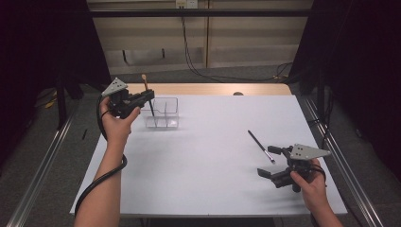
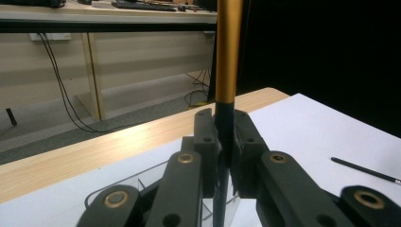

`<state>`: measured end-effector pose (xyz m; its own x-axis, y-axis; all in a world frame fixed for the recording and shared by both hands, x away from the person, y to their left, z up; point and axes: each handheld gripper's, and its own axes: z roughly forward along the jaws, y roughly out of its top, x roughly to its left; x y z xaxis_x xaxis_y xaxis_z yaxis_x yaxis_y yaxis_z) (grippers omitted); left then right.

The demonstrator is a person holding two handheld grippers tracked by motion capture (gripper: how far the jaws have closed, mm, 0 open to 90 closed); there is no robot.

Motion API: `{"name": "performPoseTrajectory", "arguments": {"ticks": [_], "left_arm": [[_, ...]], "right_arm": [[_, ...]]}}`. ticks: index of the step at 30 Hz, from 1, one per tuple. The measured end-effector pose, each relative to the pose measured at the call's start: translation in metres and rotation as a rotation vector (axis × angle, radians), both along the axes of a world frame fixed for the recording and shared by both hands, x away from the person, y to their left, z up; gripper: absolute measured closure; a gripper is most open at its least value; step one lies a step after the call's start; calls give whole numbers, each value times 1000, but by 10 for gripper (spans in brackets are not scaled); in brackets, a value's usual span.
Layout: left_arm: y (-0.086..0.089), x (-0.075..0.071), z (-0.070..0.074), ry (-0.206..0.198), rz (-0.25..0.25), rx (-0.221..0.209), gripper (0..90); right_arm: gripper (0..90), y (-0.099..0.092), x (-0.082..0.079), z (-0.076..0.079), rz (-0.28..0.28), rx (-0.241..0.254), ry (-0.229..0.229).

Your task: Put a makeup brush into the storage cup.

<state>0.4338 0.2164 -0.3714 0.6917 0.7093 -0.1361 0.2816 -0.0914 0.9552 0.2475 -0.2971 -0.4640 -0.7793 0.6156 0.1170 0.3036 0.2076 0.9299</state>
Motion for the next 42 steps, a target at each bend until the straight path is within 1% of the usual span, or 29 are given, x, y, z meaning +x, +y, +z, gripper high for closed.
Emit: {"name": "performPoseTrajectory", "arguments": {"ticks": [4, 8, 12, 16, 18, 23, 26, 28, 30, 32, 33, 39, 41, 42], "left_arm": [[-1, 3, 3, -4, 7, -10, 830], [-2, 6, 5, -6, 11, 1, 830], [-4, 9, 6, -8, 13, -1, 830], [-4, 11, 7, -7, 18, 7, 830], [-3, 12, 8, -4, 23, -3, 830], [-3, 15, 9, -7, 32, 3, 830], [-2, 18, 10, -7, 37, 14, 830], [-1, 19, 11, -8, 45, 17, 830], [-1, 20, 11, -8, 49, 10, 830], [-1, 22, 11, -10, 55, 17, 830], [-1, 23, 11, -7, 63, 10, 830], [0, 28, 9, 0, 86, 13, 830], [1, 30, 8, -3, 95, 20, 830], [1, 30, 8, -4, 98, 17, 830]], "right_arm": [[27, 0, 0, 0, -2, 2, 1], [27, 0, 0, 0, -1, 4, -1], [27, 0, 0, -1, -4, 2, 1], [27, 0, 0, -1, -4, 3, 0], [27, 0, -1, -1, 2, 2, -3], [27, 1, 0, -1, 6, -1, -8], [27, 1, 0, -1, 6, -2, -4], [27, 1, 0, -1, 9, -2, -5], [27, 1, 0, -1, 9, -2, -4], [27, 1, 0, -1, 7, 0, -4], [27, 1, 0, -1, 8, 2, -2], [27, 1, 0, -2, 11, -3, -4], [27, 1, 0, -2, 10, -1, -5], [28, 1, 0, -2, 10, -2, -5]]}}
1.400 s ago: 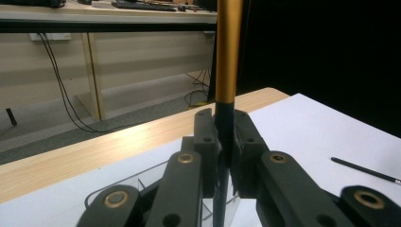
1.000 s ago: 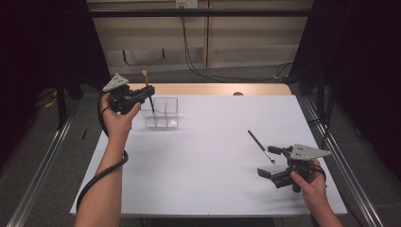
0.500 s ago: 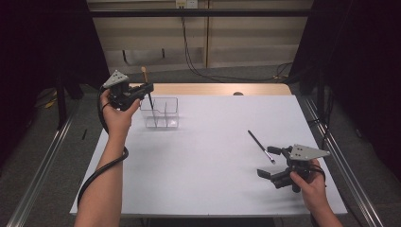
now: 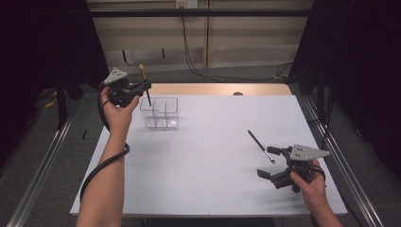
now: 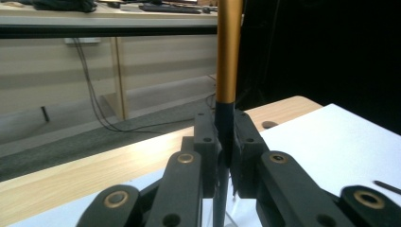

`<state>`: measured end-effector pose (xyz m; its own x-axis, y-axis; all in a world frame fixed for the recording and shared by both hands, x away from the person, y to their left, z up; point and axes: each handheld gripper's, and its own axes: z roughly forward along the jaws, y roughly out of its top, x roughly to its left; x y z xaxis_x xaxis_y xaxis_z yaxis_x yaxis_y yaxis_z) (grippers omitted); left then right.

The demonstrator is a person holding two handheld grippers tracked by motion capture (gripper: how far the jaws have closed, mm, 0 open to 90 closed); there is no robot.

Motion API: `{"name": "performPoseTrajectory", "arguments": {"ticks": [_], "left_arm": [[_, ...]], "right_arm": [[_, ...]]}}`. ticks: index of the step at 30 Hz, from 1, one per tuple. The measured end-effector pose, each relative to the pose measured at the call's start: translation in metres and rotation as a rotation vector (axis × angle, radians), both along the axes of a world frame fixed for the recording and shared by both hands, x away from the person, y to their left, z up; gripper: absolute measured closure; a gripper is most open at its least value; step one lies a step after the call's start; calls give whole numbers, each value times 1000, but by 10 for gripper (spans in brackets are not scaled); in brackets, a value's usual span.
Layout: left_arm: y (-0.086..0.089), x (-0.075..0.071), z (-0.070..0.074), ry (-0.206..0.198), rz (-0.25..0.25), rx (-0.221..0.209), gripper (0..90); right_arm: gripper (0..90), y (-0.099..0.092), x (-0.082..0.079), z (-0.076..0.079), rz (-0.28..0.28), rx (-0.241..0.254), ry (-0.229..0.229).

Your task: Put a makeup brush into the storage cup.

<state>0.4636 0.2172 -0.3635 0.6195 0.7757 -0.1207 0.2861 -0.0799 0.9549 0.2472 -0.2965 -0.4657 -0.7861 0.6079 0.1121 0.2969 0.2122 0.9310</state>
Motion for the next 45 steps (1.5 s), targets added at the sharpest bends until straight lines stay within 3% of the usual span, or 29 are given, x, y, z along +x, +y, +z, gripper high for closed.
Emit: {"name": "performPoseTrajectory", "arguments": {"ticks": [24, 45], "left_arm": [[-4, 2, -17, 0, 40, 54, 830], [-2, -2, -31, 7, 58, 41, 829]], "right_arm": [[27, 1, 0, -1, 6, 0, 2], [27, 1, 0, 0, 8, -3, -1]]}}
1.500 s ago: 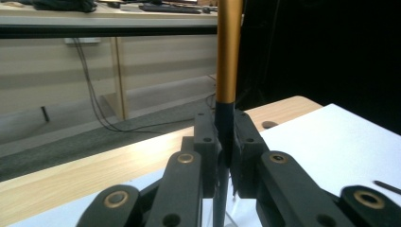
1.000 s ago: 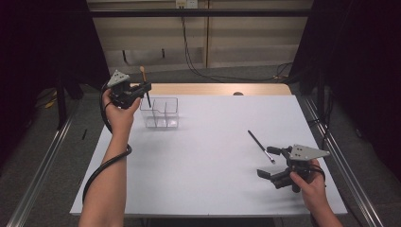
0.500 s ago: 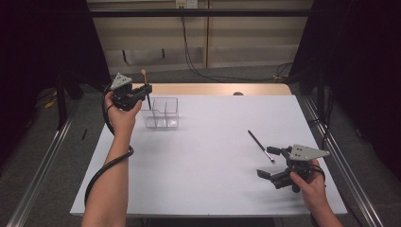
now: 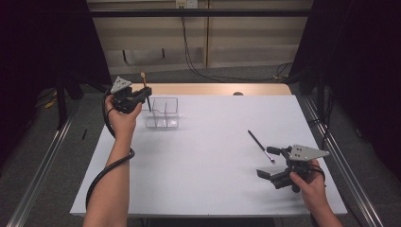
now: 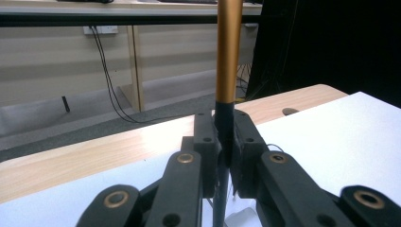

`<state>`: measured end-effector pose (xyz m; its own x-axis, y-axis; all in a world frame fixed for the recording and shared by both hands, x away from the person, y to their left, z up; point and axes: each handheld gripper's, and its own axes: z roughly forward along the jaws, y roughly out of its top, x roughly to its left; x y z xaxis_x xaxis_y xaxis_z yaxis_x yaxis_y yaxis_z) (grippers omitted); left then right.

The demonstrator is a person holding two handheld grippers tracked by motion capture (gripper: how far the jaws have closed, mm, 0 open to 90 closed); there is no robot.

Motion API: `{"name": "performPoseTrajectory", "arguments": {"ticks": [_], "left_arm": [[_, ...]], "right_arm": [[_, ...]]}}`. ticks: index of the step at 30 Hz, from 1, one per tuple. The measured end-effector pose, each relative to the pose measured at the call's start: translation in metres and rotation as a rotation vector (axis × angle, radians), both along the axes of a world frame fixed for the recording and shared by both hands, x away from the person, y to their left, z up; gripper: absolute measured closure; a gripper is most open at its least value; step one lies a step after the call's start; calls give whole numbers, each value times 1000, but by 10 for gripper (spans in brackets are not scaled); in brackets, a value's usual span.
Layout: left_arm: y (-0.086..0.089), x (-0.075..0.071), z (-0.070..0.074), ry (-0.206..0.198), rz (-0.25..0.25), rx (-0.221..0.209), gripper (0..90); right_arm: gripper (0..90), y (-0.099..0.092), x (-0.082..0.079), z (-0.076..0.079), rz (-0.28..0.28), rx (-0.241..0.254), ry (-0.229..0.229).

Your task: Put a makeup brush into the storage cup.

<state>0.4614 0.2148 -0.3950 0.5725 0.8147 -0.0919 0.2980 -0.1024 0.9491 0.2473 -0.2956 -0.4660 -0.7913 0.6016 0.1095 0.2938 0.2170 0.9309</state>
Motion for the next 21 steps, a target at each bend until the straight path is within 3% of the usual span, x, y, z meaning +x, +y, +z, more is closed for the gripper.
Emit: {"name": "performPoseTrajectory", "arguments": {"ticks": [6, 21], "left_arm": [[-1, -1, -4, 6, 4, -15, 829], [-1, -2, -10, 19, 6, -2, 829]], "right_arm": [[27, 0, 0, 0, -1, 0, -1], [27, 0, 0, 0, -4, 0, -3]]}}
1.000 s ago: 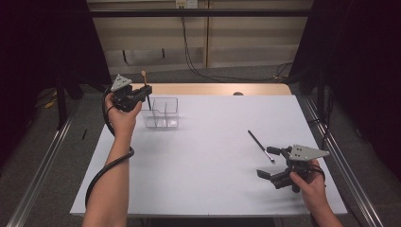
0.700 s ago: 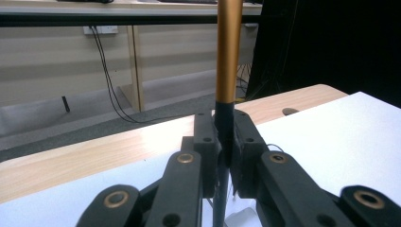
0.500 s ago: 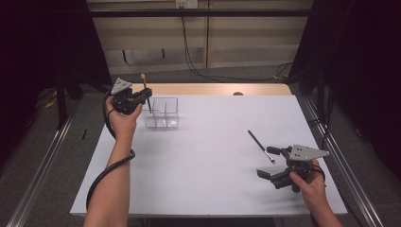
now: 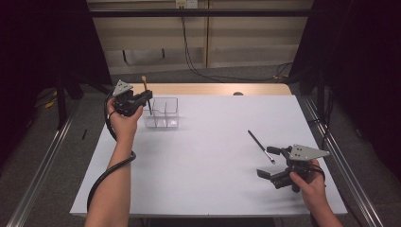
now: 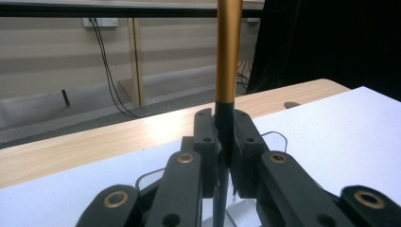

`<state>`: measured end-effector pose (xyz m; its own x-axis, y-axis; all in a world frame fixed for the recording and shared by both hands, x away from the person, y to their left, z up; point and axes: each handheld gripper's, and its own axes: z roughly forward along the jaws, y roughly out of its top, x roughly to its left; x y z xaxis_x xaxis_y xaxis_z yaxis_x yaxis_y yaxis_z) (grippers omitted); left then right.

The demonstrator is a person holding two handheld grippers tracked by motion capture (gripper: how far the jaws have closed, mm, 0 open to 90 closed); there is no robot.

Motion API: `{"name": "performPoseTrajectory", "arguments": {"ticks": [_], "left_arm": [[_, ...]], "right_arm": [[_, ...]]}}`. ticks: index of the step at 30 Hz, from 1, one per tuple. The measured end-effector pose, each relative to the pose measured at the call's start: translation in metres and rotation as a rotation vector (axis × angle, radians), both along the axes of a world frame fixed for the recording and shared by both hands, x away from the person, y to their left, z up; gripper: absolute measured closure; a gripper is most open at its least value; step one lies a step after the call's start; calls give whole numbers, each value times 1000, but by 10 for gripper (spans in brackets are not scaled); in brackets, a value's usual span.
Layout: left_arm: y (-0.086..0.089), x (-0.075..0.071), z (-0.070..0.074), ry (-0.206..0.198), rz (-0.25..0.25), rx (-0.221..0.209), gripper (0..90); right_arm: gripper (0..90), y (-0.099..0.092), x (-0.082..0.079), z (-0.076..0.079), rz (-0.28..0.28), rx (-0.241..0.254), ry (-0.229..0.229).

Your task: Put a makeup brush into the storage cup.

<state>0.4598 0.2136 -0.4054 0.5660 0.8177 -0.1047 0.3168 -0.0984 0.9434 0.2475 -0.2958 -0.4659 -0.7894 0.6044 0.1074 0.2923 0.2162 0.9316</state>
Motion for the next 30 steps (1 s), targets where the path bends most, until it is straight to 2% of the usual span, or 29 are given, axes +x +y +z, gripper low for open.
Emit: {"name": "performPoseTrajectory", "arguments": {"ticks": [8, 10, 12, 13, 15, 18, 24, 30], "left_arm": [[1, -1, 0, 5, 3, -12, 808], [1, -1, 0, 12, 3, -32, 743], [2, -1, 0, 26, 14, -33, 639], [2, -2, 0, 19, 24, -29, 596], [4, -4, 1, 12, 20, -27, 540], [7, -8, 2, 25, 19, -36, 452], [11, -16, -2, 23, 14, -54, 363], [12, -24, -7, 22, -14, -72, 273]], "right_arm": [[27, 0, 0, 0, 3, 2, 0], [27, 0, 0, 0, 4, 1, 0], [27, 0, 0, 0, 4, 1, -3], [27, 0, 0, 1, 3, 0, -3], [27, 0, 0, 0, 3, 3, -1], [27, 0, 0, 0, 4, 2, 0], [27, 3, 0, 1, 8, 0, -1], [27, 3, -1, 1, 9, -3, -1]]}}
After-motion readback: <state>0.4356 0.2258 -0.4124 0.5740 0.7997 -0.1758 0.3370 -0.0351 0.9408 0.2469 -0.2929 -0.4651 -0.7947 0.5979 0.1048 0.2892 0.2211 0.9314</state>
